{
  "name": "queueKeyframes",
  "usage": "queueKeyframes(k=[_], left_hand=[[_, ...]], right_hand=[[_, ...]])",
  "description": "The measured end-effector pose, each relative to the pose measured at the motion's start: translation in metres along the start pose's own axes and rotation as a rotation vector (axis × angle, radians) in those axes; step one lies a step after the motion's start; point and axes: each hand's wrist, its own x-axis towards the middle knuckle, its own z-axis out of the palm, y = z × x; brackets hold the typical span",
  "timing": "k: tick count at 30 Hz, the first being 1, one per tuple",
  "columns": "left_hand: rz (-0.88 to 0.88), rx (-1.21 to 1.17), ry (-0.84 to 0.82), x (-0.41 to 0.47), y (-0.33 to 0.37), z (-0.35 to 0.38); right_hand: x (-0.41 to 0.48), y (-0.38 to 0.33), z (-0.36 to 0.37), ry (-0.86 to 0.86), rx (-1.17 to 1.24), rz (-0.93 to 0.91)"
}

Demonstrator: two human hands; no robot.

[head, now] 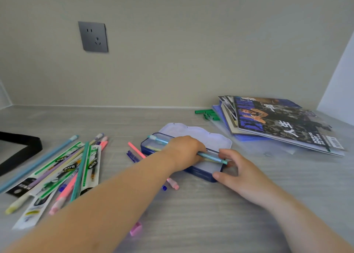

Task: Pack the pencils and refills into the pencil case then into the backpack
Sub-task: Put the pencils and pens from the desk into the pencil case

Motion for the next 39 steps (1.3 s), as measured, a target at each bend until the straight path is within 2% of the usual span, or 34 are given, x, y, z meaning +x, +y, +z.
queueKeyframes(k=[7, 10, 12, 16, 19, 23, 26, 29, 35, 39], left_hand=[[-0.016, -0.031, 0.122, -0.022, -0.037, -0.009], [-0.136, 0.073, 0.060, -0.043, -0.065, -0.010], [-0.206, 0.054, 0.058, -0.057, -0.073, -0.008], [-0.233, 0.090, 0.110, -0.066, -0.070, -0.003], [-0.272, 0.091, 0.074, -0.070, -0.066, -0.005], [-0.234, -0.011, 0.002, -0.084, -0.065, -0.007], [-0.133, -0.049, 0.118, -0.101, -0.069, -0.008], [-0.116, -0.039, 0.200, -0.114, -0.076, -0.011], [-0.066, 0.067, 0.018, -0.114, -0.076, -0.008], [-0.106, 0.211, -0.078, -0.099, -0.072, -0.021]], right_hand=[[-0.001, -0.001, 0.003, 0.060, -0.115, -0.008], [-0.002, -0.001, 0.003, 0.062, -0.128, -0.028], [-0.002, -0.001, 0.002, 0.065, -0.143, -0.028], [-0.004, -0.002, -0.001, 0.067, -0.157, -0.024], [-0.006, -0.002, -0.004, 0.045, -0.158, -0.012], [-0.005, -0.001, -0.004, -0.008, -0.147, -0.013], [-0.004, -0.002, -0.001, -0.055, -0.177, -0.047], [-0.005, -0.003, 0.000, -0.077, -0.188, -0.061], [-0.005, -0.004, -0.001, -0.080, -0.161, -0.084], [-0.005, -0.004, -0.002, -0.081, -0.128, -0.075]])
